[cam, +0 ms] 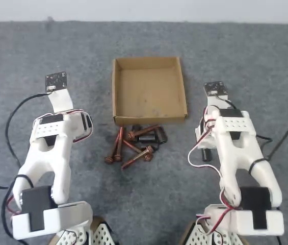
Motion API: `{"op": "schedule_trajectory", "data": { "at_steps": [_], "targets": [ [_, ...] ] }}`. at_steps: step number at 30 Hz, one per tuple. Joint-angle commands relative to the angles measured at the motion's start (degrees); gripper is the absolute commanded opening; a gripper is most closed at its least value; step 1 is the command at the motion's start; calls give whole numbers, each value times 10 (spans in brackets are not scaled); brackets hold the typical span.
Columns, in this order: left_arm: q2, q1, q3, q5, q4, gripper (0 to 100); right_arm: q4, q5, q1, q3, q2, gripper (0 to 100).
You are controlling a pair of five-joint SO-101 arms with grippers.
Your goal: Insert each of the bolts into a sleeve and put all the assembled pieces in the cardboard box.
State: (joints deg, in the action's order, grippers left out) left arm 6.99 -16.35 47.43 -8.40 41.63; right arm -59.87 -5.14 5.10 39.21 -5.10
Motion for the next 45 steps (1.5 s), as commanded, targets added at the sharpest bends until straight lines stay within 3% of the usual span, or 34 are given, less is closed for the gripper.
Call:
{"op": "schedule_trajectory", "data": {
  "at_steps": [1,17,23,32,41,45],
  "targets": [
    [6,-2,-23,4,4,191,-3,-4,14,-4,6,135],
    [6,-3,-23,4,5,192,41,-40,44,26,11,130],
    [6,-3,-23,4,6,191,41,-43,44,25,13,6],
    [7,6,-23,1,8,187,46,-42,18,18,13,7],
    [189,167,-48,-12,190,187,56,-39,-28,-1,19,7],
    [238,261,-46,-22,189,187,55,-39,-28,-1,19,7]
  ]
}}
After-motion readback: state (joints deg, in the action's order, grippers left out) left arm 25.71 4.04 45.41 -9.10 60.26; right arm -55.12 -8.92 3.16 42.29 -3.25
